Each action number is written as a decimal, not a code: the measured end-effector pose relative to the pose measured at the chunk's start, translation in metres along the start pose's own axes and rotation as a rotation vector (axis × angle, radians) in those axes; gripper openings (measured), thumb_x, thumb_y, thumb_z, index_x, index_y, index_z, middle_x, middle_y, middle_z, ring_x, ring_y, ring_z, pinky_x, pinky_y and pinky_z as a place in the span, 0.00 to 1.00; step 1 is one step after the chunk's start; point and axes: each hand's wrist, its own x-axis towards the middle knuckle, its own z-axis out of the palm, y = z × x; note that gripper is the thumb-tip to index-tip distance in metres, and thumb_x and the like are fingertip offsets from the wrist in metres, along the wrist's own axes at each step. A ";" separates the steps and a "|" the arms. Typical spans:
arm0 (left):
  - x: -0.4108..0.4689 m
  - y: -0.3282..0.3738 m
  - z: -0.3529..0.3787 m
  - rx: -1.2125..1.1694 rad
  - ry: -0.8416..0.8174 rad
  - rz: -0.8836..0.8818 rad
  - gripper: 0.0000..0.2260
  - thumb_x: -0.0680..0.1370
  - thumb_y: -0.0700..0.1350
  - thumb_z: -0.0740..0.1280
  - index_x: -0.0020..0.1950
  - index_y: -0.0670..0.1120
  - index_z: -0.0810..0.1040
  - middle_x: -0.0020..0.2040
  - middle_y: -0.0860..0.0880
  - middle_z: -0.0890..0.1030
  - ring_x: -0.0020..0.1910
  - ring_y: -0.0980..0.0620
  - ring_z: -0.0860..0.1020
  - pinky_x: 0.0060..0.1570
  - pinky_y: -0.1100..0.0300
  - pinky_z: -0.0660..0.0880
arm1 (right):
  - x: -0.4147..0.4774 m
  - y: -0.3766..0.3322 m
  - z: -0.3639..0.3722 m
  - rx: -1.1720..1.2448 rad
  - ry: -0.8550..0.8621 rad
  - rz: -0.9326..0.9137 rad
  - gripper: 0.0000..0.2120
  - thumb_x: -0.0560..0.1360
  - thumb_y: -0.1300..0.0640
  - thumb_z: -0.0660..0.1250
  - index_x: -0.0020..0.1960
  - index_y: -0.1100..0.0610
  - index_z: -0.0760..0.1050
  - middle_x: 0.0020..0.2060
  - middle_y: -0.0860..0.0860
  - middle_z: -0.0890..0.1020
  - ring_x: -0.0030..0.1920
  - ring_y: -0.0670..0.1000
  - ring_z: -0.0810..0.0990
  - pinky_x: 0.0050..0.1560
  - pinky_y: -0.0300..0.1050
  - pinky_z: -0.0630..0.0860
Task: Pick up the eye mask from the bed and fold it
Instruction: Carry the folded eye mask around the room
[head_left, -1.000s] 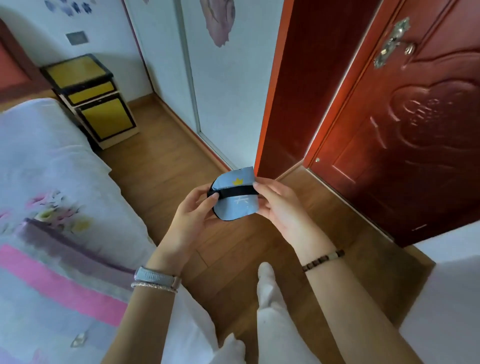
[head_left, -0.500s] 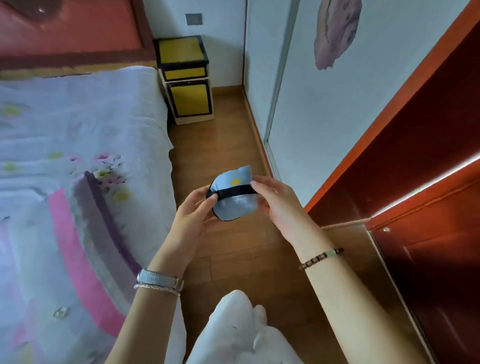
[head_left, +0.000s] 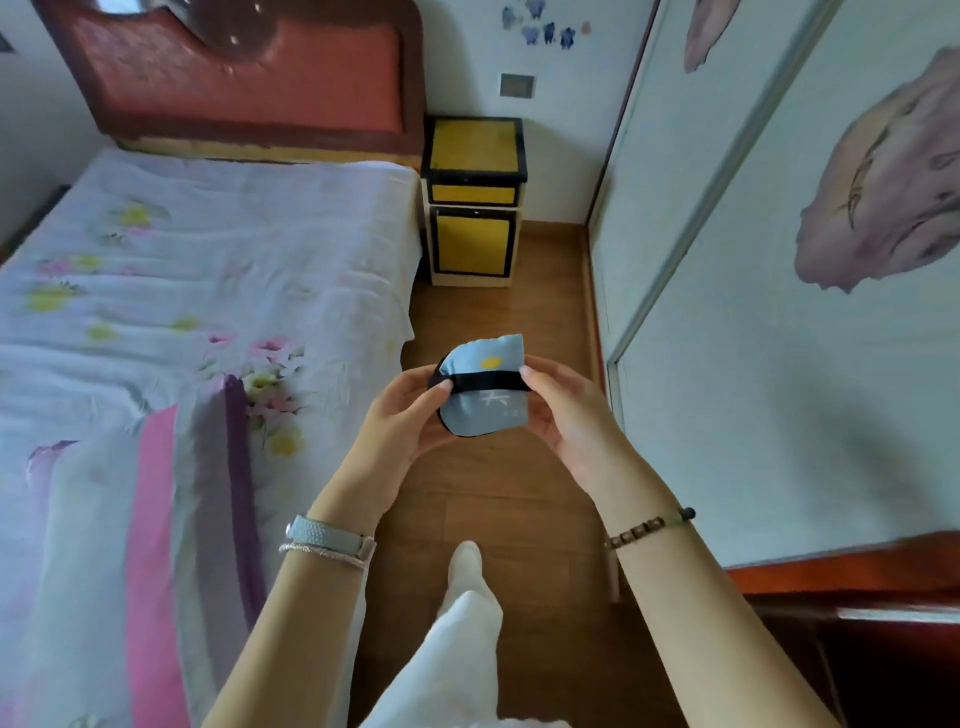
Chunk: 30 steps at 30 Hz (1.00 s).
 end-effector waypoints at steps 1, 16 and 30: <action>0.017 0.008 -0.001 -0.001 0.013 -0.008 0.14 0.79 0.42 0.65 0.64 0.41 0.75 0.54 0.43 0.81 0.50 0.49 0.83 0.43 0.58 0.82 | 0.017 -0.009 0.005 0.001 -0.003 0.015 0.14 0.78 0.58 0.68 0.63 0.58 0.79 0.57 0.56 0.84 0.53 0.52 0.85 0.44 0.41 0.81; 0.263 0.114 0.020 0.113 0.044 0.004 0.14 0.80 0.43 0.64 0.64 0.41 0.74 0.57 0.42 0.81 0.54 0.46 0.82 0.46 0.56 0.83 | 0.248 -0.131 0.030 0.041 -0.002 0.047 0.13 0.79 0.59 0.66 0.63 0.57 0.79 0.55 0.56 0.84 0.46 0.49 0.85 0.40 0.39 0.81; 0.508 0.187 0.052 0.052 0.195 -0.029 0.14 0.80 0.40 0.64 0.66 0.38 0.74 0.57 0.37 0.81 0.54 0.42 0.82 0.46 0.56 0.83 | 0.507 -0.247 0.033 -0.104 -0.160 0.033 0.14 0.79 0.59 0.67 0.64 0.57 0.76 0.56 0.55 0.83 0.56 0.52 0.84 0.50 0.42 0.83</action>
